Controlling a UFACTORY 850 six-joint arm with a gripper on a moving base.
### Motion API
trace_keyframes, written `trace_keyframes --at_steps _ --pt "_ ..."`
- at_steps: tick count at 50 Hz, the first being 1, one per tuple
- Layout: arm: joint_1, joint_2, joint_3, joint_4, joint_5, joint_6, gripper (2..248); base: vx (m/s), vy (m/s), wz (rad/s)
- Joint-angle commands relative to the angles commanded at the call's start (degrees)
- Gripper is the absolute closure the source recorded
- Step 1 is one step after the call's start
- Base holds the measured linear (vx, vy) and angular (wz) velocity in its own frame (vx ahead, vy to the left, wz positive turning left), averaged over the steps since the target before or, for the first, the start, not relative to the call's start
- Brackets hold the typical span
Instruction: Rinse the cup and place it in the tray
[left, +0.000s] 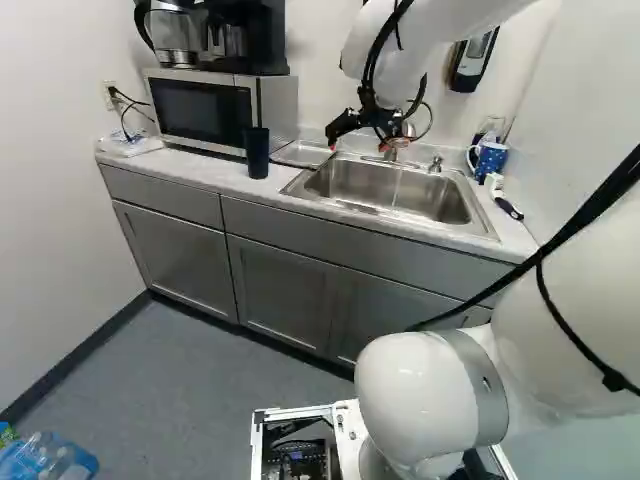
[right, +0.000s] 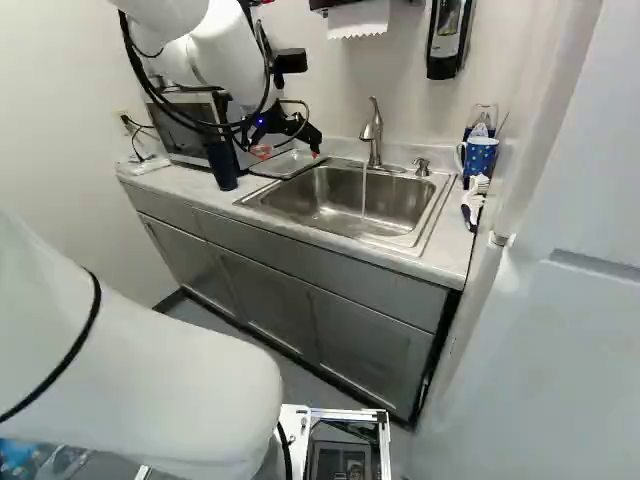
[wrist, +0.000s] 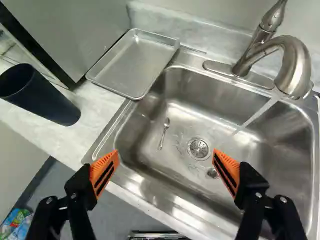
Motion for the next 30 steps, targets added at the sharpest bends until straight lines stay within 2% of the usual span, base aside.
trace_keyframes --at_steps 30 --pt "6.5 -0.6 -0.6 0.0 0.0 0.0 3 0.0 0.0 0.0"
